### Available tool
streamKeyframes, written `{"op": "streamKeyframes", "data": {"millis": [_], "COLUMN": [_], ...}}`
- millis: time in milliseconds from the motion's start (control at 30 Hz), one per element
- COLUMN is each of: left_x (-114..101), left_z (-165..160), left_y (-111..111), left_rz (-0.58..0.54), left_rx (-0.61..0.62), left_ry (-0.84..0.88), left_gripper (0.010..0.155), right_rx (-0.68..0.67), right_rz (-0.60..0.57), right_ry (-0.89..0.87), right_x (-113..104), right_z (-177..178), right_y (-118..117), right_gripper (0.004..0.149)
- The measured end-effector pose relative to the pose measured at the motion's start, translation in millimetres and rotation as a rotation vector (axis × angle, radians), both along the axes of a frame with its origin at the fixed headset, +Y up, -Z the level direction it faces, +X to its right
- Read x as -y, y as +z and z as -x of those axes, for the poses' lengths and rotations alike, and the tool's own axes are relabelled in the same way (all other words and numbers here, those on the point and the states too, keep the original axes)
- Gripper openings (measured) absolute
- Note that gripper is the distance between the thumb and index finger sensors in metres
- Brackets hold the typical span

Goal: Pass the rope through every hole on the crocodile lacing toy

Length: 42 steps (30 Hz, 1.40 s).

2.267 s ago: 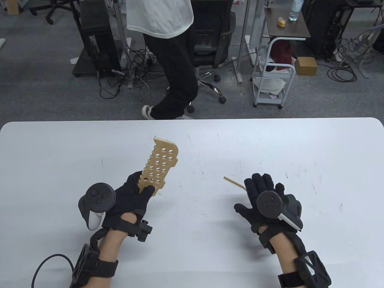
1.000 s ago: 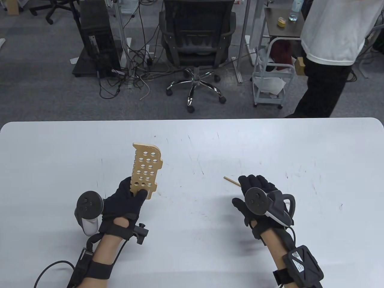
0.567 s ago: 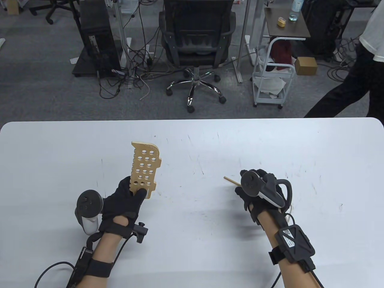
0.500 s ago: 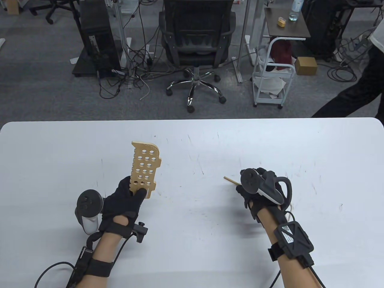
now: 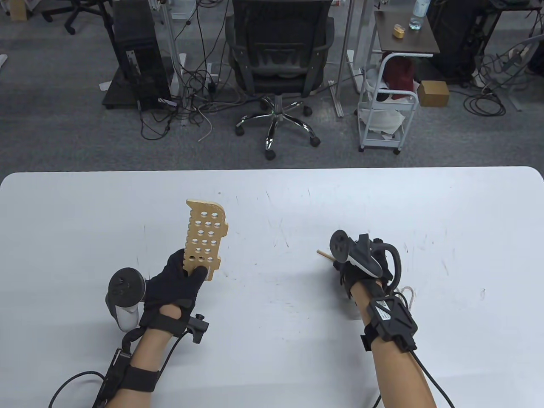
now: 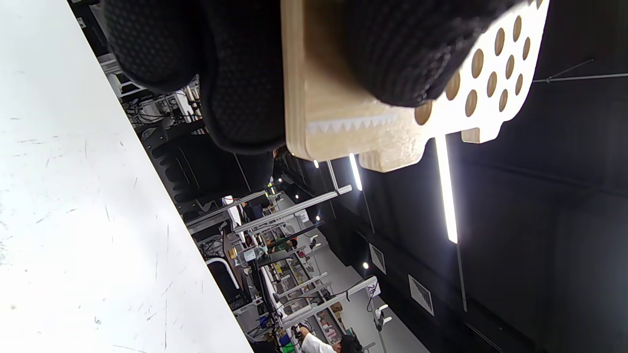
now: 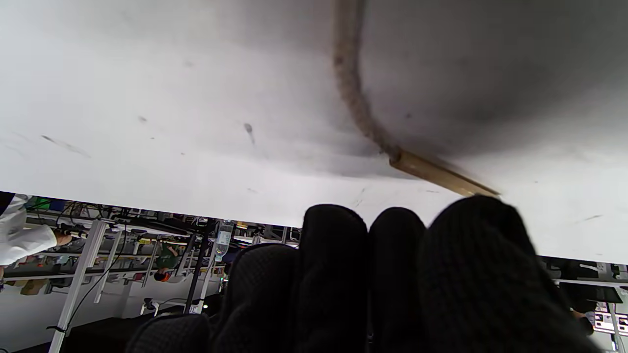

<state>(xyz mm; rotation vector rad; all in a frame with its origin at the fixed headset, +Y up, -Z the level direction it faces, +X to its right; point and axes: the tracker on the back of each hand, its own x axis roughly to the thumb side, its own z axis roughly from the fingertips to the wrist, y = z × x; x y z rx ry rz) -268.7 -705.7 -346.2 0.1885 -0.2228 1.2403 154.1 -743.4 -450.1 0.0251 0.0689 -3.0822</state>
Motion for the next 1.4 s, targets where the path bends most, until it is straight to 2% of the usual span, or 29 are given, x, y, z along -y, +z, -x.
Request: {"op": "streamKeyframes", "data": {"millis": [267,333,600,800,1100,1400], "left_x": [-0.5,-0.3,-2.7,-2.2,-3.3,-3.6], "left_z": [0.8,0.4,1.4,1.2,2.5,1.4], "left_y": [0.3,0.4,1.5,1.2,2.0,1.7], "left_rz": [0.0,0.002,-0.004,-0.009,-0.011,-0.011], "left_rx": [0.003,0.003,0.003,0.002,-0.005,-0.002], "left_ry": [0.011,0.012,0.019,0.007,0.014,0.003], "left_gripper": [0.057,0.057,0.057,0.057,0.057,0.057], "right_rx": [0.033,0.026,-0.044,-0.128,-0.06,0.013], "right_rz": [0.052,0.013,0.036,0.052,0.199,0.228], "right_ry": [0.12,0.121,0.393,0.576,0.506,0.323], "right_x": [14.6,16.6,20.5,32.7,24.7,35.1], "right_z": [9.4,12.8,44.1,59.2,51.9,24.5], "right_y": [-6.3,-5.6,-6.9,-7.6,-13.4,-20.9], "right_gripper": [0.041,0.038,0.033,0.033,0.037,0.043]}}
